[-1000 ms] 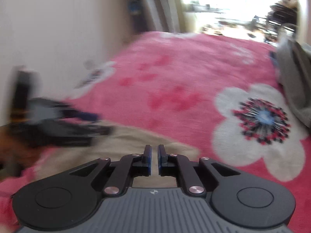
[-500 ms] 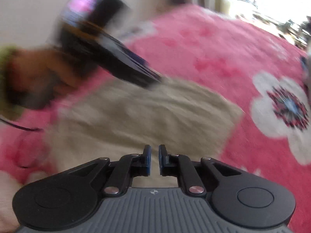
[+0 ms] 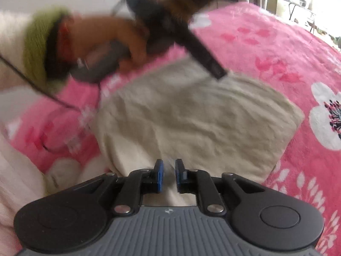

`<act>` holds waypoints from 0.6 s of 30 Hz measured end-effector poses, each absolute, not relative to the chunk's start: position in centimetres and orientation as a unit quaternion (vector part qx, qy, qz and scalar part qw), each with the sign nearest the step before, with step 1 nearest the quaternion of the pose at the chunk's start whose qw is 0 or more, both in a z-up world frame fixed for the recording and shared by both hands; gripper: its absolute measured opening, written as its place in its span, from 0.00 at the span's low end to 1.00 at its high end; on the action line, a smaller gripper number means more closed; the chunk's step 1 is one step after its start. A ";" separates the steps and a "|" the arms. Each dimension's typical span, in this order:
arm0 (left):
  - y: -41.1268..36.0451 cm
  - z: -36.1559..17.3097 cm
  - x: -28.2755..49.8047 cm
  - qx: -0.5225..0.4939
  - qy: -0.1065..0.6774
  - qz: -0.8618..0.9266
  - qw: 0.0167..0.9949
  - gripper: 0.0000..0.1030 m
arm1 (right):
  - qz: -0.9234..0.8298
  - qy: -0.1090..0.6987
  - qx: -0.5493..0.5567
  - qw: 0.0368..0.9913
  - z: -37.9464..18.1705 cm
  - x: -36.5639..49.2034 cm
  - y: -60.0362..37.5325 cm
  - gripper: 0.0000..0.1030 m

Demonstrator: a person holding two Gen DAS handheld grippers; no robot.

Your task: Fold clothes

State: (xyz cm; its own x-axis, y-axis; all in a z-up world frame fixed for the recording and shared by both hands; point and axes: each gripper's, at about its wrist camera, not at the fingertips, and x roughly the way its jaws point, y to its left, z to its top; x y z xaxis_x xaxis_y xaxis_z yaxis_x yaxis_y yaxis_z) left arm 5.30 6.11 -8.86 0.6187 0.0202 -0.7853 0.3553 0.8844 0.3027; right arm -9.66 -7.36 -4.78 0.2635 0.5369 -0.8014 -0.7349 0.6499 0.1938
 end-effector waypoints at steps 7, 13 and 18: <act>6.4 -8.7 5.3 0.215 0.426 -0.098 0.873 0.43 | 0.436 0.468 -0.166 0.751 -7.3 -12.1 -5.7 0.13; 7.7 -7.9 5.4 0.170 0.433 -0.110 0.878 0.44 | 0.431 0.428 -0.222 0.763 -8.0 -14.4 -4.6 0.14; 12.7 -4.9 4.0 0.068 0.421 -0.144 0.893 0.57 | 0.463 0.405 -0.173 0.769 -5.1 -15.2 -6.8 0.26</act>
State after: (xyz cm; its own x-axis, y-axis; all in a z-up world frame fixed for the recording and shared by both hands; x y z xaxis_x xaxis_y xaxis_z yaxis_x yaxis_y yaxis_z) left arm 4.01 12.67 -4.95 0.6048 -0.2001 -0.7708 0.3138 0.9495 -0.0003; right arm -15.15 -6.77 -5.08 0.2429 0.5721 -0.7834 -0.8523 0.5115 0.1093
